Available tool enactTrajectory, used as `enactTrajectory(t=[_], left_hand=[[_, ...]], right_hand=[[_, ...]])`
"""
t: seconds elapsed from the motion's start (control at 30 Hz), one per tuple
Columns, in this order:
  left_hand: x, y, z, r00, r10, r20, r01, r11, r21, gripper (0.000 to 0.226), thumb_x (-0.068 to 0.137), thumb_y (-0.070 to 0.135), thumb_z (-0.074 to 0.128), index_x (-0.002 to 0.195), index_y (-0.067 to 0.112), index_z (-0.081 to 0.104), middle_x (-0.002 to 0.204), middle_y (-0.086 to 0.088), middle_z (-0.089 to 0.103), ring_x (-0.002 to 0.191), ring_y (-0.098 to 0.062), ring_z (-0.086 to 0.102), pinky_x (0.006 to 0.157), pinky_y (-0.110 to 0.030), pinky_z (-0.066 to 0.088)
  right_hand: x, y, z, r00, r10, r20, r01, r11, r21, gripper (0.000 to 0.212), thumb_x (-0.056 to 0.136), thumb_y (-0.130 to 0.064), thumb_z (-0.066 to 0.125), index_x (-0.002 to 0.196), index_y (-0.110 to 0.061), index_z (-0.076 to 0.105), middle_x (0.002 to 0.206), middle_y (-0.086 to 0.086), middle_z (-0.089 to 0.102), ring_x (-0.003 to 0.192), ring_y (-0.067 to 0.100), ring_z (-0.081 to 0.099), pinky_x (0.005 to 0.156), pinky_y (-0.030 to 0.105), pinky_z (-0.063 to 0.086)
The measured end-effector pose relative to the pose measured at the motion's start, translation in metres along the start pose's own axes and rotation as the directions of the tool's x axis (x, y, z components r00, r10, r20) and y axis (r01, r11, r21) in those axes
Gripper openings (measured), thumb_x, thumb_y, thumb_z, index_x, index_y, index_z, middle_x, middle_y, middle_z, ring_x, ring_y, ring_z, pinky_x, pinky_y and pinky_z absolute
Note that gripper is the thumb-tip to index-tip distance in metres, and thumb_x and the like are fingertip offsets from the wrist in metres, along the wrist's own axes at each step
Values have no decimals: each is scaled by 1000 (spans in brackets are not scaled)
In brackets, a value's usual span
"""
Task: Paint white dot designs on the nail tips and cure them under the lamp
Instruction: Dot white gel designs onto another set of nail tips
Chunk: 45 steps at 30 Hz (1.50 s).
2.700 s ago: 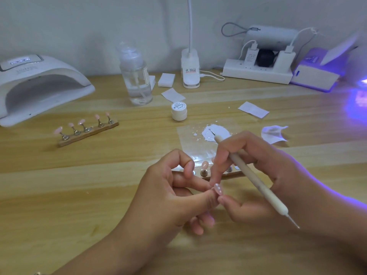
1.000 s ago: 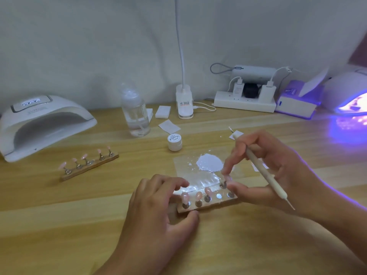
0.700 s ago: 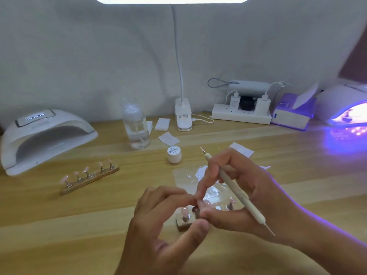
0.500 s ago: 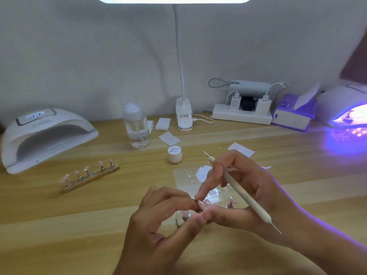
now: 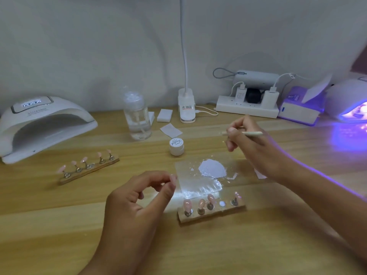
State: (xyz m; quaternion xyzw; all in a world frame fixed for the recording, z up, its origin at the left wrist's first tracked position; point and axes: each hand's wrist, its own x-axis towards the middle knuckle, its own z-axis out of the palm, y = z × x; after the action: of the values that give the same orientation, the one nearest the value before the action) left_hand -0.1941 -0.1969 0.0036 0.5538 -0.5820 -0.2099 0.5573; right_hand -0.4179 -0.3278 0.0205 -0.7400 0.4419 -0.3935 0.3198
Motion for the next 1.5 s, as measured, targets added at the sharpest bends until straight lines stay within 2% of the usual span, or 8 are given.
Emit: enactTrajectory(t=[0.1,0.2,0.33,0.4,1.1,1.23,1.33,1.5], left_hand=[[4,-6,1,998,-31,47,30,999,21,6,79,36,79,79,34,73,81,12,74,76,3,60,66,-13,38],[8,-15,1,990,-66,127,64,998,23,16,86,18,76,79,32,72,86,11,76,80,3,65,65,-5,42],[5,-19,3,976,-23,215,1,994,105,8,85,38,67,88,31,70,89,15,75,85,-10,72,79,-41,56],[4,-19,3,974,12,225,-39,992,116,10,87,39,64,89,31,69,87,14,75,84,-13,72,78,-46,56],[5,-22,3,966,-37,257,11,995,104,8,88,38,61,90,32,66,85,13,75,86,-11,72,81,-37,52],[4,-17,2,977,-27,211,6,995,99,6,85,38,65,88,34,69,89,19,74,95,-13,70,85,-40,54],[1,-10,2,988,-3,157,-11,996,88,5,82,40,70,86,36,71,92,24,73,104,-12,66,89,-28,48],[-1,-5,3,977,-13,214,51,984,-170,4,81,21,80,83,25,79,91,7,77,98,-10,71,88,-38,56]], right_hand=[[-7,13,14,966,-47,-253,58,998,36,34,103,-28,49,72,-16,54,52,-6,55,51,1,49,55,17,39],[-10,15,17,929,-170,-329,175,984,-14,39,100,-27,58,63,-14,57,51,-9,54,49,2,51,53,11,38],[-10,12,20,950,-174,-260,174,984,-23,37,92,-35,64,62,-13,63,49,-12,57,46,2,52,52,10,40],[-11,13,21,954,-176,-241,176,984,-22,37,90,-38,63,62,-15,62,48,-9,57,46,3,52,52,12,42],[-11,15,21,955,-193,-226,191,981,-33,38,92,-38,61,61,-15,62,48,-8,56,51,12,55,57,12,42],[-12,14,19,900,-247,-360,246,968,-49,34,98,-31,56,72,-13,68,59,-2,64,64,0,62,67,7,41],[-18,2,19,884,-226,-409,252,968,9,22,98,-33,56,88,-21,71,78,-5,72,80,2,68,77,15,47],[-36,-38,29,917,-149,-370,270,915,300,24,89,-34,72,72,-26,58,57,-8,59,52,10,53,51,18,41]])
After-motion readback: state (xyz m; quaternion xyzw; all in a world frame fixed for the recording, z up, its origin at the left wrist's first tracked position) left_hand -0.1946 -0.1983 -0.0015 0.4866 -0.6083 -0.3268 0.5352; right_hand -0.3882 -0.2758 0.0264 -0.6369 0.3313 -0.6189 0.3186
